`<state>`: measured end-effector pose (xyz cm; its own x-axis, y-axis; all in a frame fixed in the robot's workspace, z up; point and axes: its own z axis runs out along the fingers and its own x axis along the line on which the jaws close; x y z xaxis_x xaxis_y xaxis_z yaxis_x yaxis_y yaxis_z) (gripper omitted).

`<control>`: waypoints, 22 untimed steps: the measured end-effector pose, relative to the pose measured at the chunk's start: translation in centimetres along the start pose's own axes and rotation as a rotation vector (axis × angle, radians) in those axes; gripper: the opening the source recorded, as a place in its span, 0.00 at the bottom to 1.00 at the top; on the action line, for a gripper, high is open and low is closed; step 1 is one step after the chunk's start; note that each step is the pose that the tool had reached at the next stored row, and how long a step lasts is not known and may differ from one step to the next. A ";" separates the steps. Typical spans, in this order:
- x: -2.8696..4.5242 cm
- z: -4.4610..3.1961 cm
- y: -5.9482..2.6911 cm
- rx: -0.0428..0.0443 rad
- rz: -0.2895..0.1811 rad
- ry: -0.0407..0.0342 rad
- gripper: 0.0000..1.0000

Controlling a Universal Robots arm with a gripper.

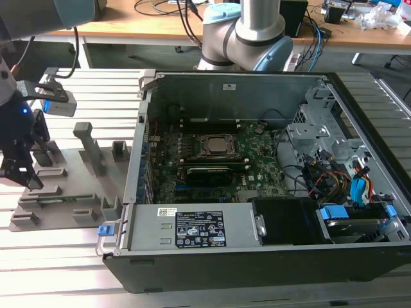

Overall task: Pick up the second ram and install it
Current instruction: 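Pick up the second ram and move it above second insertion slot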

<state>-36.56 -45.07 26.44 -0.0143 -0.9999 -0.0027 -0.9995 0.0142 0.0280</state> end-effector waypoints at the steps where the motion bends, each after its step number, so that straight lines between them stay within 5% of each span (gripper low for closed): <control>1: 0.35 0.41 -0.04 0.0000 0.000 0.0001 0.54; 10: 1.16 3.05 -1.08 -0.0002 0.000 0.0001 0.54; 22: 1.22 4.48 -1.19 -0.0003 0.000 0.0001 0.54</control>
<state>-35.52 -46.30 21.92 -0.0142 -0.9999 -0.0026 -0.9995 0.0141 0.0283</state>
